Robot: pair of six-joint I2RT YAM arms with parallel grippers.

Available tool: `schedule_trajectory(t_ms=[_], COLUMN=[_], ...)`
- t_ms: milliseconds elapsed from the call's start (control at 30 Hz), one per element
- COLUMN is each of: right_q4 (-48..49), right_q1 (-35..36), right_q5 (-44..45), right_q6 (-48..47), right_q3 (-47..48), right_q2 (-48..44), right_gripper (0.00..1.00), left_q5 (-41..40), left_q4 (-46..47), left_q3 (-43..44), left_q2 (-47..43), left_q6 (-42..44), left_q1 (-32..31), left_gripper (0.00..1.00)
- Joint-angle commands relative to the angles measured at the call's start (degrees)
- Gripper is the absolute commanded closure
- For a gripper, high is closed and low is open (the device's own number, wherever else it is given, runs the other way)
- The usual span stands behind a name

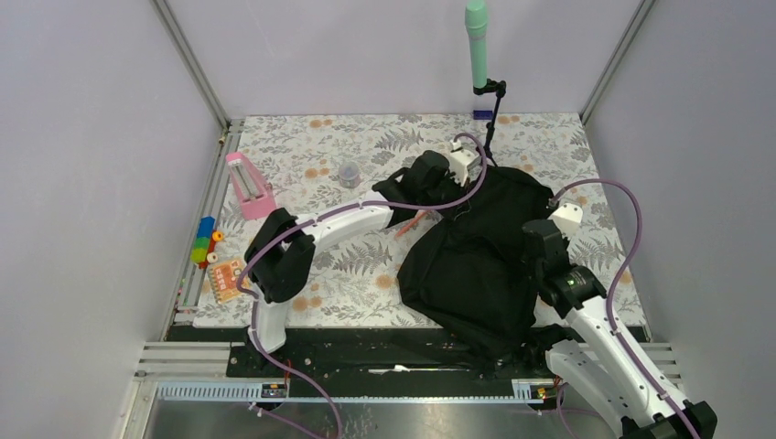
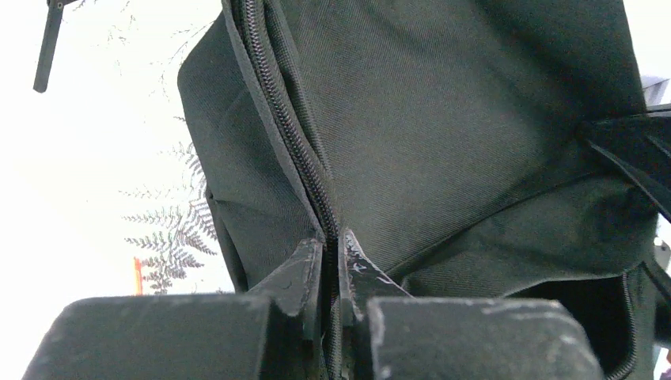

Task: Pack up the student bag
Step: Move the student bag to the center of the board, then move the stationery to the center of the board.

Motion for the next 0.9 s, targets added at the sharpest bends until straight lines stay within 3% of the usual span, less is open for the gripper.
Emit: schedule_trajectory(t_ms=[0,167,333,467,633,767,867], right_q4=[6.3,6.7,6.9,7.6,7.7,7.7,7.7], right_q1=[-0.1,-0.1,-0.1,-0.2,-0.2,-0.2,-0.2], right_q5=[3.9,4.5,4.3,3.7,3.1,2.5,2.1], right_q6=[2.7,3.2,3.4,3.4,3.6,3.9,3.7], right_q3=[-1.5,-2.1,-2.4,-2.1,-2.0,-2.4,-2.3], right_q2=[0.3,1.5,1.7,1.9,1.9,1.3,1.1], right_gripper=[1.0,1.0,1.0,1.0,1.0,1.0,1.0], left_q5=[4.9,-0.2,-0.4,4.0,9.3,5.7,3.5], left_q4=[8.5,4.5,12.2,18.8,17.4,11.8,13.0], left_q3=[4.8,2.5,-13.5,-25.4,-31.4,-30.0,-30.0], left_q2=[0.3,-2.6,-14.3,-22.0,-20.7,-15.8,-13.1], left_q6=[4.1,6.9,6.8,5.7,5.7,8.3,8.6], left_q1=[-2.1,-1.4,2.1,7.2,13.6,14.4,14.5], left_gripper=[0.95,0.35,0.09,0.04,0.05,0.18,0.28])
